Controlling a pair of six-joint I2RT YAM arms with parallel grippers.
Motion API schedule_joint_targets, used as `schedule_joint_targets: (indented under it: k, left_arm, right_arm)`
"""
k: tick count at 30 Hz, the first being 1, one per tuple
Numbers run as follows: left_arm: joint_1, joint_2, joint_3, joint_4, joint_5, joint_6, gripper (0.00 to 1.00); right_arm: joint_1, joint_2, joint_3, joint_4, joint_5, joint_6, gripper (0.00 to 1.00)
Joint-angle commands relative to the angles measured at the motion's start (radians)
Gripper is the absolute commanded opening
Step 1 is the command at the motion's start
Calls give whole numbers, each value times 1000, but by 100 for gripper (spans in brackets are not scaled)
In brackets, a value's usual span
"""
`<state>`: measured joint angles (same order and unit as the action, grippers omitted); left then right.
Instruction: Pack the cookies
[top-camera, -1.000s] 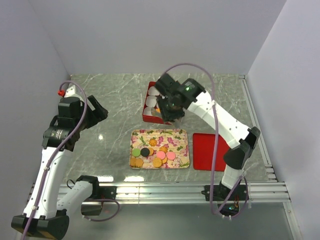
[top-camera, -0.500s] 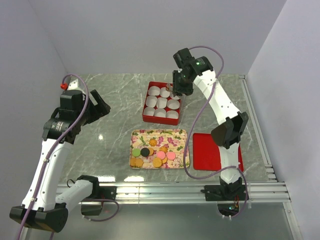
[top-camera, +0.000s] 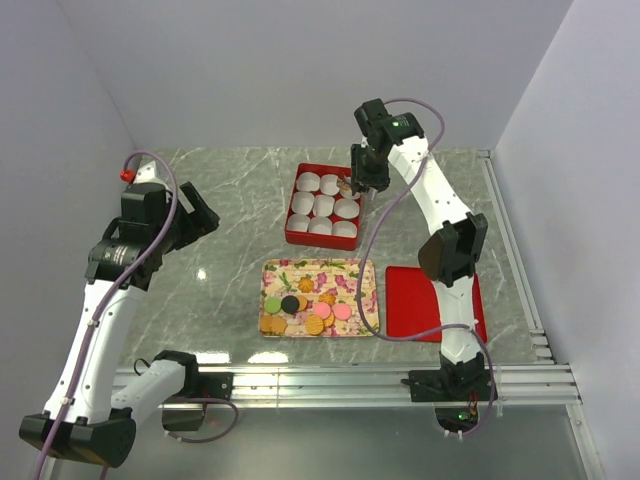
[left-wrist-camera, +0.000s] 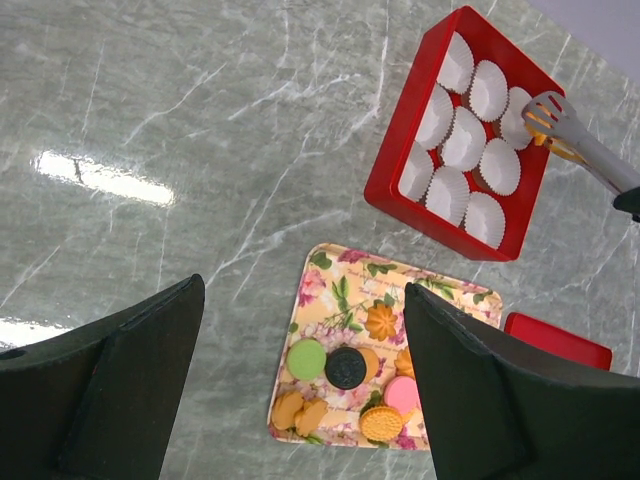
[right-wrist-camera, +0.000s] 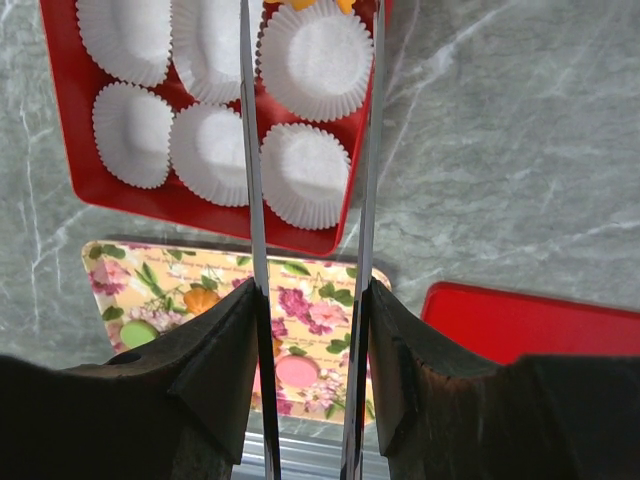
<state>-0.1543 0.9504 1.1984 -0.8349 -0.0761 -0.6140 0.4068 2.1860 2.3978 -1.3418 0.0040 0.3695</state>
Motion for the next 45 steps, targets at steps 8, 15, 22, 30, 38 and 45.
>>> schedule_joint_targets:
  k: [8, 15, 22, 30, 38, 45]
  left_arm:
    - [-4, 24, 4, 52, -21, 33, 88]
    - [-5, 42, 4, 72, -16, 39, 88]
    - [-22, 60, 15, 79, -16, 42, 88]
    - [-40, 59, 35, 68, -27, 43, 88]
    - [-48, 48, 32, 65, -7, 33, 88]
    - [-53, 60, 35, 74, 24, 14, 87]
  right_arm:
    - [-33, 81, 60, 69, -16, 8, 50]
    - [-56, 92, 72, 90, -9, 34, 59]
    - [-68, 78, 72, 109, -6, 48, 68]
    - [-68, -26, 17, 116, -6, 45, 68]
    - [-39, -175, -48, 81, -6, 29, 67]
    - [110, -339, -235, 52, 70, 22, 66]
